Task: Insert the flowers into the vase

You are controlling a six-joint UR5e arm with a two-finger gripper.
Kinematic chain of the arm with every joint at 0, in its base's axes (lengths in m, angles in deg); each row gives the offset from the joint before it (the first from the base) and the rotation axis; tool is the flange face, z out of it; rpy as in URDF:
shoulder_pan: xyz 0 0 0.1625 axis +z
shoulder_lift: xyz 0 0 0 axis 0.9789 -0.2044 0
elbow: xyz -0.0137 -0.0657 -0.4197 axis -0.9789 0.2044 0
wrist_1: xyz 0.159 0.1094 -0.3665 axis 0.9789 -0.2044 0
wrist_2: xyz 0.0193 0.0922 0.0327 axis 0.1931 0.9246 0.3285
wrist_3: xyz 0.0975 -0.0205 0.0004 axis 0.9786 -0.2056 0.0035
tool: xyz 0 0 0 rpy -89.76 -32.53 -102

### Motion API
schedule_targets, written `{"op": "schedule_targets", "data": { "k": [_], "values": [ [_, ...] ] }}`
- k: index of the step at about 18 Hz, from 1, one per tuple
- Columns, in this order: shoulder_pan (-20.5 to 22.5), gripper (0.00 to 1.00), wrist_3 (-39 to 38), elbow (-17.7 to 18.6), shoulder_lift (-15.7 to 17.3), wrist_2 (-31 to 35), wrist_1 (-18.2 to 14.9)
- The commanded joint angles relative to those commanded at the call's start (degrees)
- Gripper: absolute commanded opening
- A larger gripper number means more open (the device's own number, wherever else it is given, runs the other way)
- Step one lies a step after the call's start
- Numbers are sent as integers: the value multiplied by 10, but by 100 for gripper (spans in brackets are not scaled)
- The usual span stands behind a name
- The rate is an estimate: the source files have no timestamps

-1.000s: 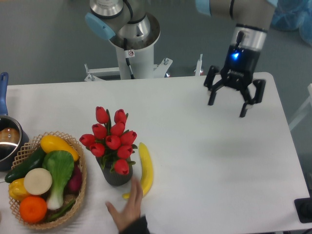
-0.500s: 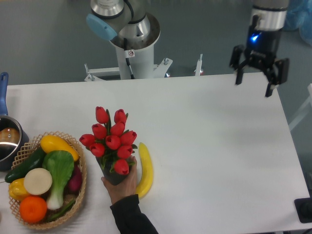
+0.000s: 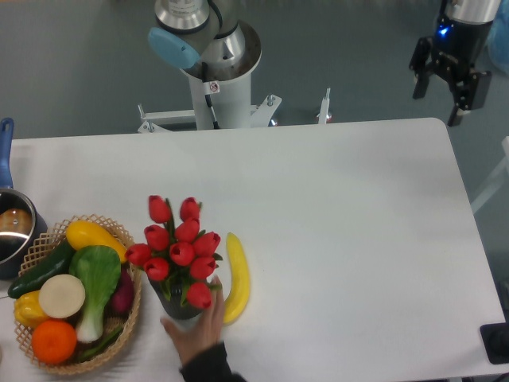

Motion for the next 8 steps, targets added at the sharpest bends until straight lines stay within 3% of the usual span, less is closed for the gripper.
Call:
{"op": "schedule_targets", "data": {
  "k": [3,8],
  "values": [
    [-1,100,0,3,4,0,-14],
    [-5,100,0,2,3,0,-10]
  ]
}}
